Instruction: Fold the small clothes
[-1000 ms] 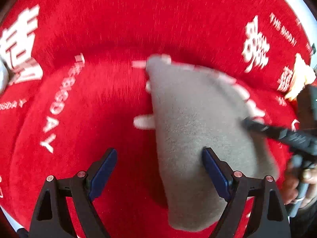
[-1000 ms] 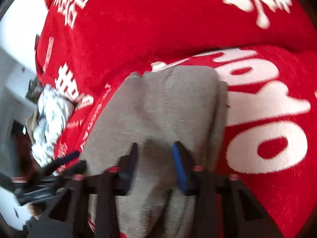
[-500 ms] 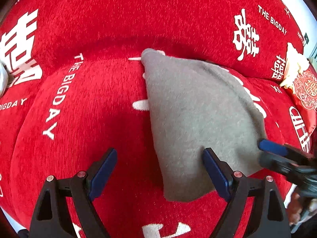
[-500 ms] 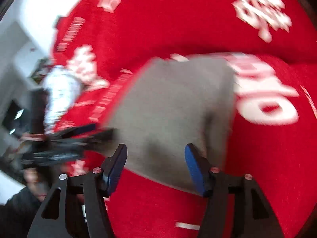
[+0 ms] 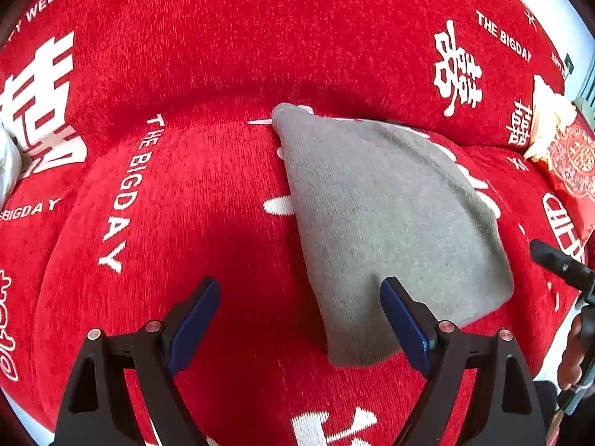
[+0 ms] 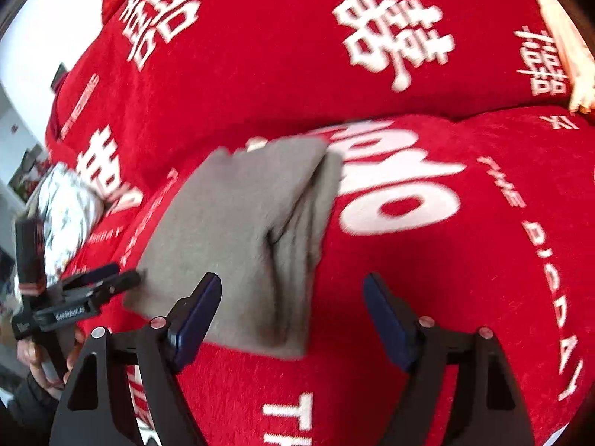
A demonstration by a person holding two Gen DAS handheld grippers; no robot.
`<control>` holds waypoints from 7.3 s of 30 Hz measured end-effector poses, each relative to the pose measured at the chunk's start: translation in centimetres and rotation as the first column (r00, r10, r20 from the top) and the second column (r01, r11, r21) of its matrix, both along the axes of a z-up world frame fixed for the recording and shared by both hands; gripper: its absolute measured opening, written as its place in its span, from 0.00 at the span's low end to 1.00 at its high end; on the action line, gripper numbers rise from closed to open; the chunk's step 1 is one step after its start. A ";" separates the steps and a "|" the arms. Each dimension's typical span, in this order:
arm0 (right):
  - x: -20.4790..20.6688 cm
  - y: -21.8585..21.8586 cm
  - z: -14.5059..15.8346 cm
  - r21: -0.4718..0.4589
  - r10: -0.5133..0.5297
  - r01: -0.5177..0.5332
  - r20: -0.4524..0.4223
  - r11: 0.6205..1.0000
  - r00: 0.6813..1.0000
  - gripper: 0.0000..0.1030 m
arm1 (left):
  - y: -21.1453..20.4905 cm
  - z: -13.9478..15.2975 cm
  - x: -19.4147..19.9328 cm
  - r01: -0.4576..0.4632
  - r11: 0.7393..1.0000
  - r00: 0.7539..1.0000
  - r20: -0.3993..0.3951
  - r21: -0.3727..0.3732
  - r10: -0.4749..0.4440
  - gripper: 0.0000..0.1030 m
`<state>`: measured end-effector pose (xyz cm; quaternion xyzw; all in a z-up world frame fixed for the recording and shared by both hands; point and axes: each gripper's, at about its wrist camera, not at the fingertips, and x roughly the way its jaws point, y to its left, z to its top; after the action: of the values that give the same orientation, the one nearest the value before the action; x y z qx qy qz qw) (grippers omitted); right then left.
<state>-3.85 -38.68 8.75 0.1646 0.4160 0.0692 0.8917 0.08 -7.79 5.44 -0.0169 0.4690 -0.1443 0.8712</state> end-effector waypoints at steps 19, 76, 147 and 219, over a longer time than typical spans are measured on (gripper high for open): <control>14.1 0.6 -6.2 0.319 0.052 0.009 -0.181 0.948 0.982 0.39 | -4.8 -3.5 11.1 0.036 0.960 0.951 -0.287 -0.277 -0.118 0.57; -2.2 16.3 0.3 -0.017 0.225 -0.225 0.006 0.974 0.974 0.36 | 4.5 -0.5 -7.6 0.025 0.992 0.999 -0.043 -0.120 -0.030 0.47; -12.9 18.3 -3.7 -0.194 0.370 -0.358 0.030 0.913 0.929 0.65 | 7.1 -1.1 -12.9 -0.083 0.987 0.989 0.130 0.138 0.065 0.73; -18.8 20.6 4.1 -0.430 0.178 -0.080 0.193 0.899 0.965 0.79 | 7.7 5.6 -24.3 -0.175 0.978 0.926 0.355 0.116 0.124 1.00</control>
<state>-22.63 -18.13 12.83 -0.0676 0.3264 0.0560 0.9411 -24.18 -0.10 11.07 0.0364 0.3150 -0.0438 0.9474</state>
